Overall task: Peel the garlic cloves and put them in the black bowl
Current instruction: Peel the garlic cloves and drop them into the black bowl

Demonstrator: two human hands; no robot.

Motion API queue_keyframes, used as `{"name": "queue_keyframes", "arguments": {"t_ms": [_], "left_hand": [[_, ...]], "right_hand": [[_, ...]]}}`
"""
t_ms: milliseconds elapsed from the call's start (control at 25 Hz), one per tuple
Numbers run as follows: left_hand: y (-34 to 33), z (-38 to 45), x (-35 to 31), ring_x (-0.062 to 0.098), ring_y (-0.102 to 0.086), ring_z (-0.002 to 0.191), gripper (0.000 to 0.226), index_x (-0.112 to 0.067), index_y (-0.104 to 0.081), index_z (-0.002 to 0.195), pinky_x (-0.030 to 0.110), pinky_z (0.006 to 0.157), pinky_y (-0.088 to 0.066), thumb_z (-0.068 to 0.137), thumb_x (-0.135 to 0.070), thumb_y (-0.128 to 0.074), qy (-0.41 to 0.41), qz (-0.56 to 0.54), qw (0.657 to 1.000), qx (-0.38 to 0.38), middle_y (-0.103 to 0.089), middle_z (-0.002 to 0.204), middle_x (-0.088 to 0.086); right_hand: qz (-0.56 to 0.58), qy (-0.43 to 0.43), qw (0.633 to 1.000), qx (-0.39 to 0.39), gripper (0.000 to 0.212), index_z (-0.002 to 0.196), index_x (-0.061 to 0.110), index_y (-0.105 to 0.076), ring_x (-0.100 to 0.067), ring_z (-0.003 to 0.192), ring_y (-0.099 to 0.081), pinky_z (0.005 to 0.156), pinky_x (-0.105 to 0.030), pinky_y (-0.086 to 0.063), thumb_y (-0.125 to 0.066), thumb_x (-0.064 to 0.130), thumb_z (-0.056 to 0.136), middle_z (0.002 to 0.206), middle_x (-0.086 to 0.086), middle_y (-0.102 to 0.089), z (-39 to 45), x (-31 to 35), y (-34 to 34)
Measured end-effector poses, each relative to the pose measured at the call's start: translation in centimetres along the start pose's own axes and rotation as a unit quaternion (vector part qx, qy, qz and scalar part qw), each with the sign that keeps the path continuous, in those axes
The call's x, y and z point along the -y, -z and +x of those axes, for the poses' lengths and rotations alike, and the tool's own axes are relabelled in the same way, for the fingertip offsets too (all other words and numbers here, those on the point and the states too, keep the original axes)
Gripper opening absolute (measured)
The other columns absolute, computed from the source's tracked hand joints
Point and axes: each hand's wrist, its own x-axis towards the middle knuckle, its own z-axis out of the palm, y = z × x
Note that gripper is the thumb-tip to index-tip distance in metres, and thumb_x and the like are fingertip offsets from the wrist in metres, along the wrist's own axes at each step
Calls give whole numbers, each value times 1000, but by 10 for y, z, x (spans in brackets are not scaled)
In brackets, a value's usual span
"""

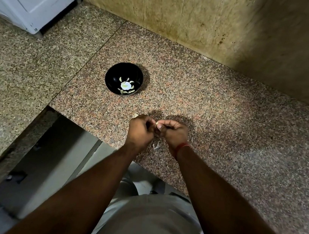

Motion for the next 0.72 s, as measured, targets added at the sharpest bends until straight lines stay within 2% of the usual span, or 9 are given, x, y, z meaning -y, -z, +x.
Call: {"name": "queue_keyframes", "arguments": {"t_ms": [80, 160, 240, 320, 440, 520, 600, 720], "left_hand": [[0, 2, -2, 0, -64, 74, 14, -15, -67, 91, 6, 58, -50, 90, -2, -69, 7, -6, 1000, 8, -70, 87, -4], [-1, 3, -3, 4, -67, 74, 13, -15, -66, 91, 10, 58, -51, 89, -3, -70, 10, -7, 1000, 16, -70, 88, -3], [-4, 3, -5, 7, -68, 75, 12, -14, -67, 90, 11, 58, -52, 89, -3, -72, 16, -25, 1000, 11, -70, 87, -3], [-8, 4, -5, 13, -71, 79, 12, -10, -70, 91, 13, 61, -55, 88, 2, -72, 66, -101, 993, -4, -72, 88, 0], [-11, 10, -5, 32, -74, 90, 11, 4, -70, 97, 38, 71, -64, 86, 4, -73, 189, -251, 949, -17, -75, 95, 15], [-11, 14, -5, 35, -74, 86, 13, 9, -68, 94, 46, 75, -64, 84, 5, -75, 214, -277, 936, -22, -74, 93, 20], [-9, 16, -9, 33, -69, 75, 11, 11, -66, 88, 43, 67, -64, 81, 9, -75, 222, -287, 931, -29, -71, 86, 22], [-8, 14, -13, 30, -66, 61, 17, 15, -66, 95, 34, 47, -57, 81, 9, -74, 245, -310, 918, -27, -72, 88, 25]], "right_hand": [[7, -6, 1000, -1, 15, 97, 5, -78, -24, 90, -74, 80, -41, -63, -77, -3, 84, 95, -9, -79, 0, 1, 0], [13, -12, 1000, -6, 15, 96, 6, -78, -25, 91, -74, 81, -43, -63, -77, -3, 85, 94, -8, -79, 0, 0, 1], [13, -9, 1000, -6, 15, 97, 3, -78, -24, 89, -74, 78, -40, -63, -76, -5, 84, 95, -9, -79, 0, 2, 1], [3, 1, 1000, -4, 16, 97, 1, -77, -21, 88, -73, 75, -35, -63, -75, -7, 84, 96, -9, -79, -2, 6, 2], [-32, 25, 999, -8, 17, 96, 1, -77, -20, 90, -73, 80, -36, -63, -73, -10, 83, 95, -7, -79, -3, 6, 5], [-44, 40, 998, -13, 18, 94, 3, -78, -22, 92, -74, 82, -36, -63, -75, -11, 82, 94, -6, -79, -4, 3, 5], [-49, 56, 997, -21, 19, 94, 3, -78, -20, 92, -75, 82, -32, -63, -76, -11, 81, 94, -6, -79, -4, 1, 5], [-72, 77, 994, -31, 18, 93, 6, -79, -14, 90, -75, 77, -22, -60, -77, -8, 82, 94, -2, -79, -6, 4, 3]]}}
